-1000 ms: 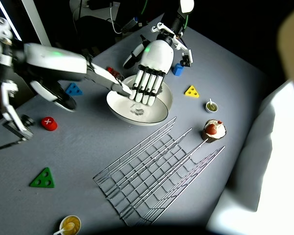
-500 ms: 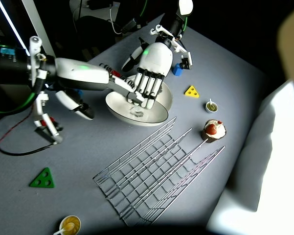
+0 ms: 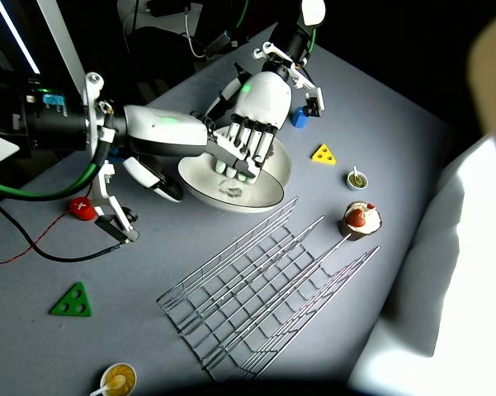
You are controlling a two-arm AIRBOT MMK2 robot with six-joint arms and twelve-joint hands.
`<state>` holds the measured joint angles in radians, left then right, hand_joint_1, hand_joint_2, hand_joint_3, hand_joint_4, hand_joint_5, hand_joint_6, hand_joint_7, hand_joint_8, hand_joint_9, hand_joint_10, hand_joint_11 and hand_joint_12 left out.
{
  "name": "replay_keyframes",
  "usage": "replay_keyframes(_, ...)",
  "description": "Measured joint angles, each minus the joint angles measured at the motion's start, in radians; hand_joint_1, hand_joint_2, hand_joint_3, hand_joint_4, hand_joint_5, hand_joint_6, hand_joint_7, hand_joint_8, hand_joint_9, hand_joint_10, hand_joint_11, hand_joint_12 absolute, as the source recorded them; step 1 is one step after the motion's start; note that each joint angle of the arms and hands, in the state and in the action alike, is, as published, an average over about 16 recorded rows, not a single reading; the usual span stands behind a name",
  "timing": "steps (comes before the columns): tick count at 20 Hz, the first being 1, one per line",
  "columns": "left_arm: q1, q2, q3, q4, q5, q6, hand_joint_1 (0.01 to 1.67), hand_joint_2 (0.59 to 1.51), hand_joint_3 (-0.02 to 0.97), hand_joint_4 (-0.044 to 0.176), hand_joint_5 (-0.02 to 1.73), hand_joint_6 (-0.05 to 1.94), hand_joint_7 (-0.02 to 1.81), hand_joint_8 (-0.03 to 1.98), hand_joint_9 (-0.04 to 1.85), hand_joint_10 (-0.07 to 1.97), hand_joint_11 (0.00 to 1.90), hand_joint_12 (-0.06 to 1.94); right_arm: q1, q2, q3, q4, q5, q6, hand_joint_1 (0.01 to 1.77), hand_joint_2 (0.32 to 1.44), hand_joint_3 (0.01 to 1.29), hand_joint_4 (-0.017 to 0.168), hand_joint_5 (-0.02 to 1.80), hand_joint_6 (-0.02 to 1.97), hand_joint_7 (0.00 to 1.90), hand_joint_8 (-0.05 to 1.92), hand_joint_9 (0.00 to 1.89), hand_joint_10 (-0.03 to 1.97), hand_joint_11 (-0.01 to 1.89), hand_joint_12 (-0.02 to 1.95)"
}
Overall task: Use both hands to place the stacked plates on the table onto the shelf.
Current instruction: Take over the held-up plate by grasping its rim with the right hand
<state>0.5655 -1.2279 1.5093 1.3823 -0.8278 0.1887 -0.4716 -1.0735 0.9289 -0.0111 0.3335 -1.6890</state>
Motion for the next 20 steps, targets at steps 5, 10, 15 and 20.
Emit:
replay_keyframes(5, 0.000, -0.002, 0.003, -0.002, 0.001, 0.000, 0.02, 1.056, -0.003, -0.004, 0.12, -0.03, 0.15, -0.01, 0.22, 0.01, 0.17, 0.02, -0.016, -0.025, 0.032, 0.018, 0.012, 0.000, 1.32, 0.93, 0.01, 0.004, 0.56, 0.01, 0.51, 0.01, 0.52, -0.01, 0.56, 0.09)
replay_keyframes(10, -0.001, -0.005, 0.007, -0.005, 0.001, 0.000, 0.02, 1.056, -0.003, -0.004, 0.12, -0.03, 0.15, -0.01, 0.22, 0.01, 0.18, 0.02, -0.026, -0.038, 0.051, 0.026, 0.033, -0.001, 1.39, 0.94, 0.01, 0.002, 0.68, 0.05, 0.67, 0.04, 0.67, 0.09, 0.69, 0.25)
replay_keyframes(15, 0.000, -0.008, 0.012, -0.013, 0.000, 0.000, 0.02, 1.056, -0.003, -0.004, 0.12, -0.03, 0.15, -0.02, 0.21, 0.01, 0.17, 0.02, -0.032, -0.043, 0.058, 0.025, 0.053, -0.003, 1.44, 0.92, 0.01, -0.001, 0.79, 0.15, 0.81, 0.12, 0.81, 0.24, 0.79, 0.53)
replay_keyframes(20, -0.001, -0.006, 0.022, -0.042, -0.006, 0.000, 0.02, 1.057, -0.003, -0.001, 0.12, -0.02, 0.15, -0.01, 0.21, 0.01, 0.17, 0.02, -0.033, -0.044, 0.056, 0.027, 0.072, -0.004, 1.48, 0.90, 0.01, -0.004, 0.87, 0.27, 0.94, 0.21, 0.95, 0.39, 0.88, 0.81)
